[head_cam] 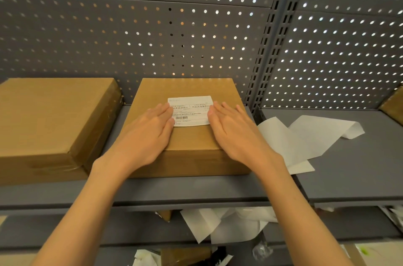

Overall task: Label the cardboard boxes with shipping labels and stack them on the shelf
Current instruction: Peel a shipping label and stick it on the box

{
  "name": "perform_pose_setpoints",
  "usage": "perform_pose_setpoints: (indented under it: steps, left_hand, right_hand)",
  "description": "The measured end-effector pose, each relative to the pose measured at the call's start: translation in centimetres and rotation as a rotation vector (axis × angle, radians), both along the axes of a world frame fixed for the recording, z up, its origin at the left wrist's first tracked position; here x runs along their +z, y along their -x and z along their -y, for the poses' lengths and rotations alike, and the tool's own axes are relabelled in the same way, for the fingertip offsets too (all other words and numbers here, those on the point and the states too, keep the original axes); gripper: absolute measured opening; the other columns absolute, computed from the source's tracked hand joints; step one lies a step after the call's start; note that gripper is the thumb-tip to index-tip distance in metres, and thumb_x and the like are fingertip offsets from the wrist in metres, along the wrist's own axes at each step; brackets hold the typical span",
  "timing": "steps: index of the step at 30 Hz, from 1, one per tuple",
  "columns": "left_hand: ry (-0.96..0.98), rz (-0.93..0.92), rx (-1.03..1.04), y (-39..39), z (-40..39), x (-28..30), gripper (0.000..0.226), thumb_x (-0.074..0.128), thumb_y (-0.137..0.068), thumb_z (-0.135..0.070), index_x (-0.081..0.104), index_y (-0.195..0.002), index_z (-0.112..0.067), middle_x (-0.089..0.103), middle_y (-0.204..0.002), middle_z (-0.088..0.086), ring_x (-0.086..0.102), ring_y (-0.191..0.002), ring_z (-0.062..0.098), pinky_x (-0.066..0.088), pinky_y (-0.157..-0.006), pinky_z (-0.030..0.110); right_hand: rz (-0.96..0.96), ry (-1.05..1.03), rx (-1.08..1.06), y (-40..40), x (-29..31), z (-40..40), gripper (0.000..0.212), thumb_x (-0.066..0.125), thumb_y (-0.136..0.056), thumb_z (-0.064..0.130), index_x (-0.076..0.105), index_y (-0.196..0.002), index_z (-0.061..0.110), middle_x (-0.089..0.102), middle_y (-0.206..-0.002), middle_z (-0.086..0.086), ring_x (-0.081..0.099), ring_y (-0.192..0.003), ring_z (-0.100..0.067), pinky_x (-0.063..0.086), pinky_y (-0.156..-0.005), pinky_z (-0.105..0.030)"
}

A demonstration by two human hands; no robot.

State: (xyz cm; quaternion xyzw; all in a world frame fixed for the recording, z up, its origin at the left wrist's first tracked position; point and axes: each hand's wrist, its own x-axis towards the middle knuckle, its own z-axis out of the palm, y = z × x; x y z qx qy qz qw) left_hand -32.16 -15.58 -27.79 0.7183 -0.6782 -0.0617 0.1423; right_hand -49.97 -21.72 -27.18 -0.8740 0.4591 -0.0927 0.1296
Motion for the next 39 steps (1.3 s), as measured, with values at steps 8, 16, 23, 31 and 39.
perform_pose_setpoints:
  steps: [8,16,23,31,39]
  left_hand:
    - [0.060,0.001,0.027,0.1,-0.2,0.3,0.050,0.022,-0.102,-0.028,0.019,-0.149,-0.012,0.016,-0.157,0.001,0.011,-0.145,0.011,0.000,-0.109,0.015]
    - [0.129,0.036,-0.122,3.5,-1.4,-0.1,0.053,0.007,-0.099,-0.034,0.010,-0.149,-0.019,0.010,-0.158,-0.003,0.006,-0.144,0.004,-0.009,-0.104,0.009]
    - [0.120,0.045,-0.127,3.5,-2.2,-1.0,0.049,0.013,-0.102,-0.032,0.007,-0.150,-0.021,0.007,-0.158,-0.004,0.004,-0.144,0.004,-0.009,-0.105,0.011]
    - [0.121,0.091,-0.064,2.7,-2.8,-1.1,0.070,0.002,-0.085,-0.044,0.011,-0.150,-0.020,0.008,-0.157,-0.007,0.006,-0.144,0.003,-0.008,-0.106,0.012]
    - [0.089,0.088,-0.025,1.5,-3.8,-1.0,0.064,-0.001,-0.090,-0.046,0.006,-0.149,-0.022,0.003,-0.156,-0.011,0.001,-0.141,-0.001,-0.008,-0.106,0.012]
  right_hand:
    - [0.031,0.032,0.006,-0.3,0.0,-0.4,0.052,0.013,-0.103,0.032,0.022,-0.150,0.010,0.016,-0.159,-0.002,0.007,-0.146,-0.012,0.000,-0.118,-0.028]
    - [0.055,0.105,0.132,-1.6,-0.1,-3.0,0.050,0.018,-0.103,0.029,0.024,-0.149,0.010,0.020,-0.157,-0.004,0.009,-0.146,-0.011,-0.004,-0.115,-0.022]
    - [0.034,0.127,0.109,-1.4,-1.3,-3.8,0.063,0.005,-0.094,0.038,0.024,-0.149,0.012,0.022,-0.157,-0.004,0.012,-0.146,-0.012,0.000,-0.116,-0.024]
    - [0.023,0.129,0.011,0.1,-1.5,-3.3,0.054,0.011,-0.102,0.035,0.025,-0.149,0.013,0.021,-0.157,-0.001,0.012,-0.145,-0.010,0.004,-0.117,-0.024]
    - [0.071,0.122,-0.043,1.9,-1.3,-3.0,0.049,0.015,-0.104,0.031,0.027,-0.148,0.014,0.024,-0.156,0.000,0.014,-0.145,-0.012,0.007,-0.119,-0.027]
